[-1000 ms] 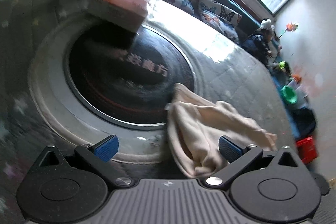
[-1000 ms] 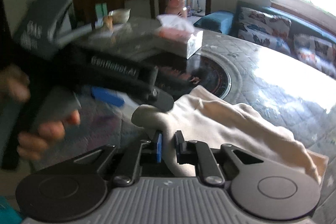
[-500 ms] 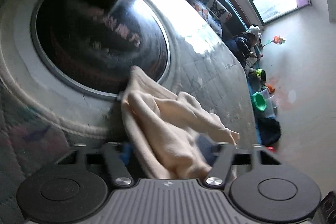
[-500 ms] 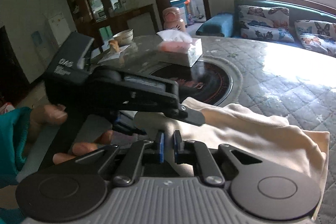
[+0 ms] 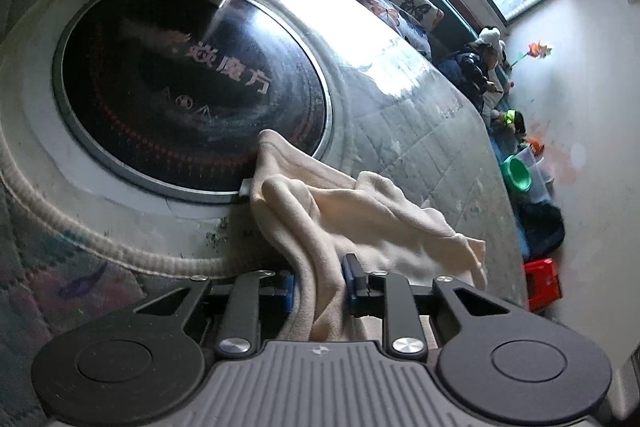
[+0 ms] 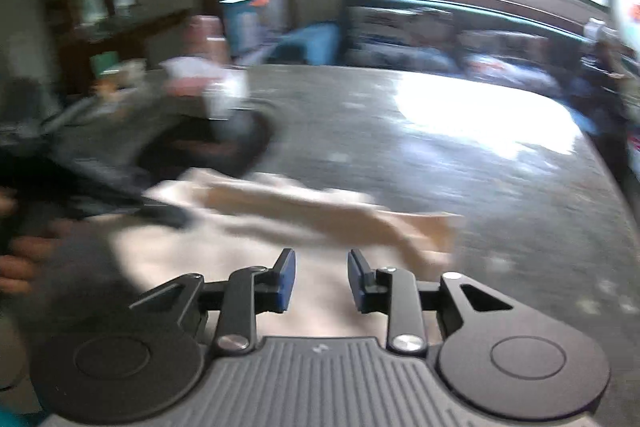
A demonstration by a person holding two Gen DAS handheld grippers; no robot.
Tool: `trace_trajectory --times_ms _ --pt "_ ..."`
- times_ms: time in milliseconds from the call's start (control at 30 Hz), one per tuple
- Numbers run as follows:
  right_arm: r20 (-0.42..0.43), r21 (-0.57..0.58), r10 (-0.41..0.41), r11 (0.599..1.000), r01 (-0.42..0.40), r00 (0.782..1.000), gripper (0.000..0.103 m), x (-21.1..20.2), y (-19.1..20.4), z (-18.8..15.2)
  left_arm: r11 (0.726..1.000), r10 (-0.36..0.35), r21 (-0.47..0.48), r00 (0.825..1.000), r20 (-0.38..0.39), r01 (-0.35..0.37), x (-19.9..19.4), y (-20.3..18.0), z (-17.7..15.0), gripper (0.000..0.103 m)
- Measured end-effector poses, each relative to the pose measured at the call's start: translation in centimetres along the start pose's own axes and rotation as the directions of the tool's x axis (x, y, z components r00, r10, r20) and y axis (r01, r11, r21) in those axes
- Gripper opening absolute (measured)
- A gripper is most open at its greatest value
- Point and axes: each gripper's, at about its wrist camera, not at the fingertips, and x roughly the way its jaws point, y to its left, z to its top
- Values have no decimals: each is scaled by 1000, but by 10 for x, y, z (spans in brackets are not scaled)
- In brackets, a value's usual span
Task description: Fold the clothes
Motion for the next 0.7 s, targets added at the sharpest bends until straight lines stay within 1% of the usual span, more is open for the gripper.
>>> trace_trajectory --times_ms 67,133,167,200,300,400,433,467,533,567,700 --pt "-12 54 -45 997 46 999 42 6 -23 -3 1000 14 24 1000 4 -14 2 -4 -1 25" --pt "-16 89 -81 993 83 997 45 13 -39 -5 998 27 49 1000 7 -27 2 -5 -3 25" --pt "-13 102 -100 990 101 995 47 16 -44 -7 997 33 62 999 10 -34 2 -6 -4 25" --pt "-14 119 -100 988 101 995 47 20 -48 -10 996 39 74 999 12 -40 2 -7 -5 25" --pt "-19 169 -58 984 60 998 47 29 -56 -13 993 55 103 998 15 -56 4 -11 -5 25" --pt "-21 170 -46 984 49 999 45 38 -51 -15 989 70 132 997 21 -72 5 -15 -6 25" --pt "-19 175 -39 984 42 999 40 40 -50 -15 987 73 142 997 21 -75 5 -15 -6 24" --pt "-16 180 -32 983 35 999 28 41 -49 -15 985 75 152 997 21 -78 5 -16 -6 23" --pt "-5 190 -16 982 17 1000 15 39 -48 -14 981 83 173 996 26 -87 4 -19 -5 22" --pt "2 190 -16 982 15 1000 11 37 -47 -13 978 86 189 996 30 -90 3 -22 -4 20" --pt "52 168 -23 986 14 998 10 16 -45 -8 963 89 251 995 44 -97 0 -36 -2 18"
